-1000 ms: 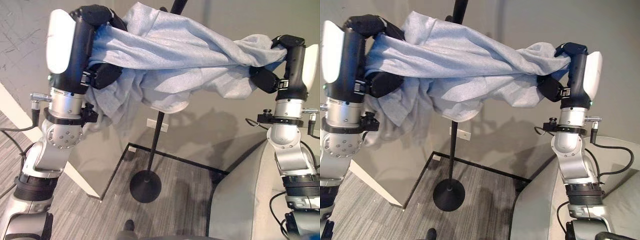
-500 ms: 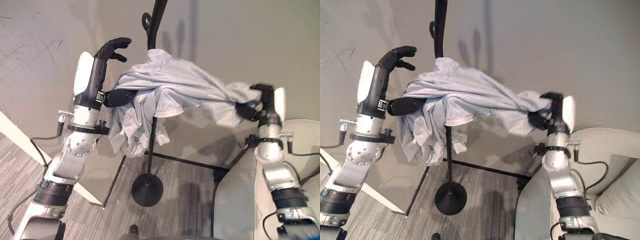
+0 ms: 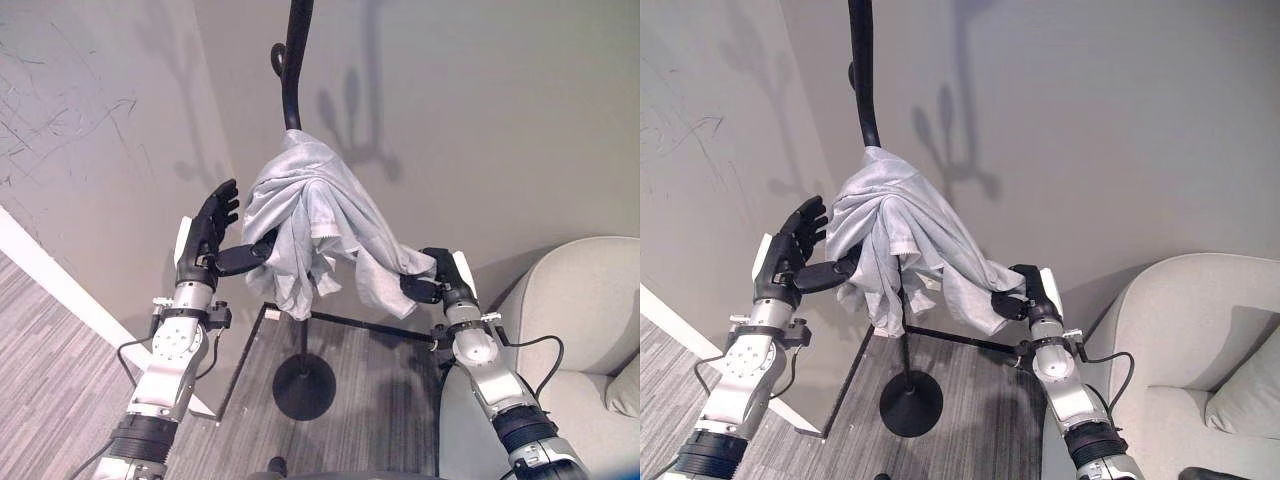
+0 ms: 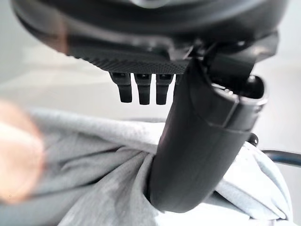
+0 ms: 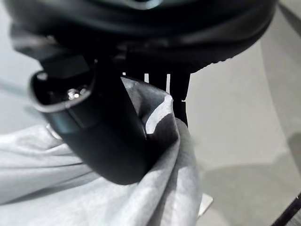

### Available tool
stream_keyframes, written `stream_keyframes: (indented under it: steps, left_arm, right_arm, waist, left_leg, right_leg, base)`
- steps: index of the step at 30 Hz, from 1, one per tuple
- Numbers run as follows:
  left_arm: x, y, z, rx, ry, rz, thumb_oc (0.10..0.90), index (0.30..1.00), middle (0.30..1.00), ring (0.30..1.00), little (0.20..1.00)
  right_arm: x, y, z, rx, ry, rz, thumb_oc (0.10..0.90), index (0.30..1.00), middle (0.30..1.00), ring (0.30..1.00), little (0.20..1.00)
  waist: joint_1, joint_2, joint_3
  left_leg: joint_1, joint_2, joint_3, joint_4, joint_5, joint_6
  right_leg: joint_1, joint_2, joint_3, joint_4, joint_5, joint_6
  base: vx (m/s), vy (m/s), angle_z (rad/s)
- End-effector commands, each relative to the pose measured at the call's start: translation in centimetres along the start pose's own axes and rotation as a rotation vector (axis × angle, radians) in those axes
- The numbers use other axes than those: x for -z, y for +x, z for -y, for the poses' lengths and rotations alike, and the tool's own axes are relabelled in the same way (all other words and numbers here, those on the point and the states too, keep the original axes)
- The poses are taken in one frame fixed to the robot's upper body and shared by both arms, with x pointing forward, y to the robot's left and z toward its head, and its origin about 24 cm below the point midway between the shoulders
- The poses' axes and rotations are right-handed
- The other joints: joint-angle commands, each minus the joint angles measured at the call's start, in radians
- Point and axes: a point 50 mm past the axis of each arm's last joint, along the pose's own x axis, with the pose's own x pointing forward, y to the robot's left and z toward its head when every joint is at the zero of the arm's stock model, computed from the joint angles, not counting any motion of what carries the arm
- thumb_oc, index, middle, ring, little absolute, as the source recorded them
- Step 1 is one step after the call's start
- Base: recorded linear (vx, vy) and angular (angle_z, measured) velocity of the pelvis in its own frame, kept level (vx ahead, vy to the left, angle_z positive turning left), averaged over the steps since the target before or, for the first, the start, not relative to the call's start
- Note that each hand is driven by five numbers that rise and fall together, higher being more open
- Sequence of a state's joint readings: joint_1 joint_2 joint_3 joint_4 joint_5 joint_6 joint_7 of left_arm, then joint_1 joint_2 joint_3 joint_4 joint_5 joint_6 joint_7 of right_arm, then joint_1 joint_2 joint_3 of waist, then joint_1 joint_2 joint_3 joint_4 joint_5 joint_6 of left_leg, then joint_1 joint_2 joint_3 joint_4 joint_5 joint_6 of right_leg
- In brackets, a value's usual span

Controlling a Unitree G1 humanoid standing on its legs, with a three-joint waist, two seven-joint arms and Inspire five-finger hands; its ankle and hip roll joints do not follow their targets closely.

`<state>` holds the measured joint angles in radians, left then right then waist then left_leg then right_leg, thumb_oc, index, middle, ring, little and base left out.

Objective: Hang the clothes on the sofa on the clothes rack.

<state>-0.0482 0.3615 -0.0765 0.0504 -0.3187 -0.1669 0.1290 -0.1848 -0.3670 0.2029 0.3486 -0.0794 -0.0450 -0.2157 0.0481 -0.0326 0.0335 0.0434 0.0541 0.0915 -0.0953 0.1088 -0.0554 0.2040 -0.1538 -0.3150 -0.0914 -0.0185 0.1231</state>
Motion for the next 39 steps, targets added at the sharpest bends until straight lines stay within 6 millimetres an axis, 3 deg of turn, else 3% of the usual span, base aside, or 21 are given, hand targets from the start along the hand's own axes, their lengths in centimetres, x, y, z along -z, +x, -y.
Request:
stream_keyframes:
  steps: [1,3,4,5,6,7,13,21,22,29,32,34,35,36,37,39]
  left_arm:
    - [3.0,-0.7,-1.8,-0.036,0.002,-0.148,0.8,0.9,0.9,0.9,0.9]
    - [5.3,-2.3,-2.1,-0.055,-0.015,-0.246,0.8,0.9,0.9,0.9,0.9]
    - [7.3,-3.7,-2.3,-0.08,-0.035,-0.339,0.8,0.9,0.9,0.9,0.9]
    - [7.3,-3.7,-2.3,-0.08,-0.035,-0.339,0.8,0.9,0.9,0.9,0.9]
    - [8.7,-5.0,-2.5,-0.103,-0.052,-0.403,0.8,0.9,0.9,0.9,0.9]
    - [8.7,-5.1,-2.5,-0.103,-0.052,-0.404,0.8,0.9,0.9,0.9,0.9]
    - [8.7,-6.5,-3.5,-0.15,-0.049,-0.395,0.8,0.9,0.9,0.9,0.9]
    - [4.6,-4.8,-5.2,-0.166,0.029,-0.203,0.8,0.9,0.9,0.9,0.9]
    - [3.4,-4.6,-5.3,-0.134,0.047,-0.154,0.8,0.9,0.9,0.9,0.9]
    - [0.8,-4.5,-6.1,-0.066,0.099,-0.054,0.8,0.9,0.9,0.9,0.9]
    - [0.1,-4.3,-6.3,-0.052,0.017,-0.013,0.8,0.9,0.9,0.9,0.9]
    - [0.6,-4.3,-6.4,-0.057,-0.122,-0.017,0.8,0.9,0.9,0.9,0.9]
    - [1.7,-4.3,-6.4,-0.088,-0.227,-0.045,0.8,0.9,0.9,0.9,0.9]
    - [4.3,-4.8,-6.4,-0.196,-0.374,-0.128,0.8,0.9,0.9,0.9,0.9]
    - [4.3,-4.7,-6.4,-0.196,-0.375,-0.126,0.8,0.9,0.9,0.9,0.9]
    - [6.9,-5.7,-6.6,-0.302,-0.393,-0.236,0.8,0.9,0.9,0.9,0.9]
  right_arm:
    - [-0.5,0.6,2.0,0.059,0.021,0.032,0.4,0.3,0.3,0.3,0.3]
    - [-0.5,0.4,1.4,0.045,0.064,0.039,0.4,0.3,0.3,0.3,0.3]
    - [0.0,-0.1,0.8,0.038,0.107,0.023,0.4,0.3,0.3,0.3,0.3]
    - [0.0,-0.1,0.8,0.038,0.108,0.022,0.408,0.312,0.312,0.312,0.312]
    - [0.0,-0.3,0.6,0.044,0.146,0.025,0.759,0.839,0.839,0.839,0.839]
    - [0.0,-0.4,0.6,0.044,0.146,0.025,0.8,0.9,0.9,0.9,0.9]
    - [0.6,-1.5,1.7,0.093,0.283,0.03,0.8,0.9,0.9,0.9,0.9]
    - [0.2,-2.4,3.8,0.184,0.373,0.079,0.8,0.9,0.9,0.9,0.9]
    - [0.3,-2.7,4.6,0.208,0.375,0.086,0.8,0.9,0.9,0.9,0.9]
    - [0.9,-3.4,5.8,0.25,0.424,0.081,0.8,0.9,0.9,0.9,0.9]
    - [1.7,-3.6,5.7,0.271,0.532,0.058,0.8,0.9,0.9,0.9,0.9]
    - [2.8,-3.7,4.7,0.256,0.691,0.019,0.8,0.9,0.9,0.9,0.9]
    - [3.8,-3.9,3.7,0.26,0.836,-0.02,0.8,0.9,0.9,0.9,0.9]
    - [5.9,-4.5,1.8,0.298,1.029,-0.127,0.8,0.9,0.9,0.9,0.9]
    - [5.9,-4.5,1.8,0.298,1.03,-0.125,0.8,0.9,0.9,0.9,0.9]
    - [8.0,-5.4,0.0,0.307,1.078,-0.26,0.8,0.9,0.9,0.9,0.9]
  waist:
    - [0.016,-0.007,-0.023]
    - [0.016,-0.008,-0.022]
    - [0.017,-0.008,-0.021]
    - [0.017,-0.008,-0.022]
    - [0.017,-0.008,-0.02]
    - [0.016,-0.008,-0.021]
    - [0.022,-0.016,-0.017]
    - [0.015,-0.013,-0.014]
    - [0.01,-0.008,-0.012]
    - [0.002,0.001,-0.008]
    - [-0.002,0.004,-0.007]
    - [-0.004,0.001,-0.007]
    - [-0.006,0.001,-0.005]
    - [-0.008,0.0,-0.006]
    - [-0.008,-0.001,-0.007]
    - [-0.009,-0.004,-0.007]
  left_leg:
    - [0.085,0.02,-0.002,0.03,-0.186,0.009]
    - [0.084,0.019,-0.002,0.029,-0.187,0.009]
    - [0.083,0.019,0.0,0.029,-0.187,0.01]
    - [0.083,0.019,0.0,0.029,-0.187,0.01]
    - [0.082,0.019,0.001,0.029,-0.187,0.01]
    - [0.081,0.019,0.001,0.029,-0.187,0.01]
    - [0.077,0.015,-0.003,0.029,-0.188,0.009]
    - [0.078,0.013,-0.007,0.026,-0.192,0.008]
    - [0.079,0.013,-0.007,0.025,-0.193,0.009]
    - [0.084,0.01,-0.003,0.021,-0.195,0.01]
    - [0.085,0.009,0.0,0.021,-0.194,0.009]
    - [0.087,0.009,0.003,0.019,-0.193,0.007]
    - [0.09,0.01,0.005,0.019,-0.194,0.005]
    - [0.098,0.013,0.009,0.02,-0.198,0.002]
    - [0.094,0.011,0.008,0.019,-0.194,0.004]
    - [0.093,0.009,0.011,0.02,-0.193,0.003]
  right_leg:
    - [-0.091,0.0,-0.055,0.01,-0.002,-0.013]
    - [-0.091,0.0,-0.055,0.01,-0.003,-0.013]
    - [-0.092,0.0,-0.055,0.01,-0.004,-0.014]
    - [-0.092,0.0,-0.055,0.01,-0.004,-0.014]
    - [-0.093,-0.001,-0.056,0.01,-0.004,-0.014]
    - [-0.093,-0.001,-0.056,0.01,-0.004,-0.014]
    - [-0.094,0.0,-0.06,0.01,-0.006,-0.014]
    - [-0.093,0.0,-0.065,0.012,-0.01,-0.015]
    - [-0.093,-0.001,-0.064,0.012,-0.01,-0.015]
    - [-0.094,-0.002,-0.056,0.011,-0.008,-0.013]
    - [-0.095,-0.003,-0.052,0.012,-0.006,-0.014]
    - [-0.096,-0.003,-0.05,0.012,-0.005,-0.013]
    - [-0.095,-0.003,-0.048,0.012,-0.004,-0.012]
    - [-0.093,0.001,-0.044,0.014,-0.006,-0.013]
    - [-0.096,-0.002,-0.044,0.013,-0.003,-0.013]
    - [-0.097,0.0,-0.043,0.013,-0.004,-0.015]
  base:
    - [0.0,0.0,0.0]
    - [0.01,0.01,-0.02]
    - [0.02,0.012,-0.03]
    - [0.02,0.021,-0.04]
    - [0.01,0.013,-0.04]
    - [0.01,0.017,-0.04]
    - [0.0,0.001,-0.01]
    - [0.0,0.0,0.0]
    - [0.0,0.0,0.0]
    - [0.0,0.0,0.0]
    - [0.0,0.0,0.0]
    - [0.0,0.0,0.0]
    - [0.0,0.0,0.0]
    - [0.0,-0.007,-0.04]
    - [0.0,-0.008,-0.06]
    - [0.0,-0.005,-0.07]
